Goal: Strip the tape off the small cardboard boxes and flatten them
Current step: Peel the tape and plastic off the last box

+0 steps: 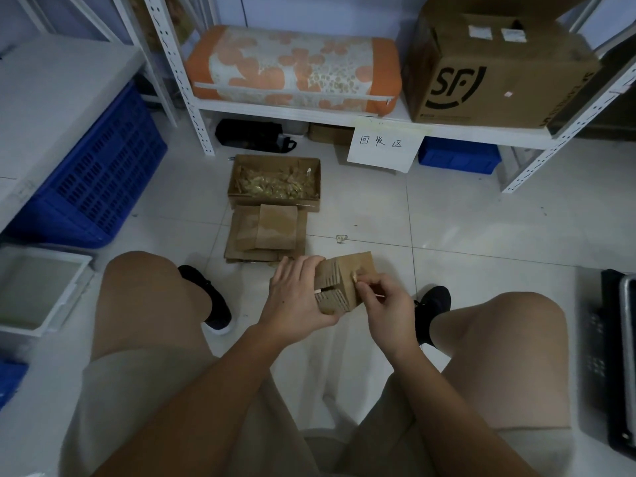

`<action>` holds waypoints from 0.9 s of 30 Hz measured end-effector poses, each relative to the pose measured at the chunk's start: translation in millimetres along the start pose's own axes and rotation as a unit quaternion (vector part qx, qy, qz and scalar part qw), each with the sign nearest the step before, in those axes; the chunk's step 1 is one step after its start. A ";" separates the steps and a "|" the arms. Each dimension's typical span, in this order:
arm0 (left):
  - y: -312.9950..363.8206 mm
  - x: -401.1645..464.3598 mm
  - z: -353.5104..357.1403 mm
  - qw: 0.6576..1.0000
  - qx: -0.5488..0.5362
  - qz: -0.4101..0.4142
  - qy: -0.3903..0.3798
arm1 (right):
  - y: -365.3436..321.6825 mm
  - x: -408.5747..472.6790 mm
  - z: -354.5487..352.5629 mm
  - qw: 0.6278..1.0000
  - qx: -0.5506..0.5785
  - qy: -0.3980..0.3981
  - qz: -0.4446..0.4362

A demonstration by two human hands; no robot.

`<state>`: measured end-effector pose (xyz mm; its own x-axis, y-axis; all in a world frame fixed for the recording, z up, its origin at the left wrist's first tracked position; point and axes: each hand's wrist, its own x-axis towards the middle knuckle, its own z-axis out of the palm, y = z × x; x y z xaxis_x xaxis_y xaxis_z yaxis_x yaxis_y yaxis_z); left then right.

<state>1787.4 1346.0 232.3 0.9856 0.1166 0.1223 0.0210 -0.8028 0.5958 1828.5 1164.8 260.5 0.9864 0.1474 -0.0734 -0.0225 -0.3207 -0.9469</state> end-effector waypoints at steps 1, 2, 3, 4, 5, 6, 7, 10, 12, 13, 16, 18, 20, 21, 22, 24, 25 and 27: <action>-0.2 0.7 -0.4 1.000 0.003 0.006 -0.005 | 0.4 1.1 -0.5 1.000 0.006 0.000 0.011; -0.4 1.2 -1.0 1.000 0.005 0.010 -0.009 | 1.2 1.9 -1.8 1.000 0.006 -0.003 0.017; -1.1 1.3 -1.3 1.000 0.002 0.014 -0.014 | 2.0 3.2 -3.2 1.000 0.006 -0.008 0.021; -2.2 1.2 -1.8 1.000 -0.004 0.016 -0.018 | 3.0 4.8 -5.0 1.000 0.006 -0.010 0.026; -3.2 1.3 -2.2 1.000 -0.010 0.017 -0.021 | 4.0 7.0 -6.7 1.000 0.003 -0.010 0.030; -3.9 1.6 -2.7 0.999 -0.014 0.017 -0.024 | 4.6 8.9 -7.7 0.999 0.001 -0.009 0.034; -4.6 2.6 -2.9 0.999 -0.016 0.016 -0.024 | 5.2 10.5 -7.9 0.999 0.004 -0.007 0.038; -5.5 6.1 -2.2 0.999 -0.029 0.006 -0.019 | 7.5 12.8 -2.7 0.999 0.027 0.003 0.043; -5.3 7.2 -0.3 0.999 -0.041 -0.001 -0.017 | 8.8 12.8 2.9 0.998 0.025 0.024 0.046; -5.2 7.7 0.8 0.999 -0.045 -0.005 -0.015 | 9.3 13.4 5.3 0.998 0.025 0.038 0.050; -6.8 10.0 2.4 0.997 -0.062 -0.045 -0.010 | 10.2 19.6 7.0 0.994 0.027 0.090 0.050; -13.3 14.4 3.4 0.994 -0.073 -0.082 -0.009 | 14.6 26.9 5.7 0.992 0.028 0.110 0.051; -23.8 19.9 6.5 0.990 -0.071 -0.119 -0.014 | 22.1 35.8 4.7 0.991 0.031 0.111 0.072; -29.8 22.1 8.4 0.987 -0.069 -0.142 -0.018 | 26.3 39.8 4.9 0.990 0.034 0.108 0.088; -35.1 24.0 10.2 0.984 -0.067 -0.166 -0.024 | 29.9 43.3 5.5 0.988 0.040 0.104 0.109; -45.8 26.2 13.1 0.974 -0.071 -0.213 -0.034 | 33.4 50.3 8.9 0.980 0.076 0.093 0.159; -52.1 27.7 14.5 0.969 -0.073 -0.234 -0.037 | 34.6 54.8 12.0 0.976 0.090 0.085 0.178; -65.1 33.3 16.1 0.960 -0.069 -0.267 -0.040 | 34.1 66.2 20.0 0.975 0.095 0.058 0.193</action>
<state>1821.6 1392.8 184.8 0.8502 0.4403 -0.2884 0.5104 -0.5557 0.6563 1889.8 1182.3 217.1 0.9101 -0.0612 -0.4099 -0.4144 -0.1508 -0.8975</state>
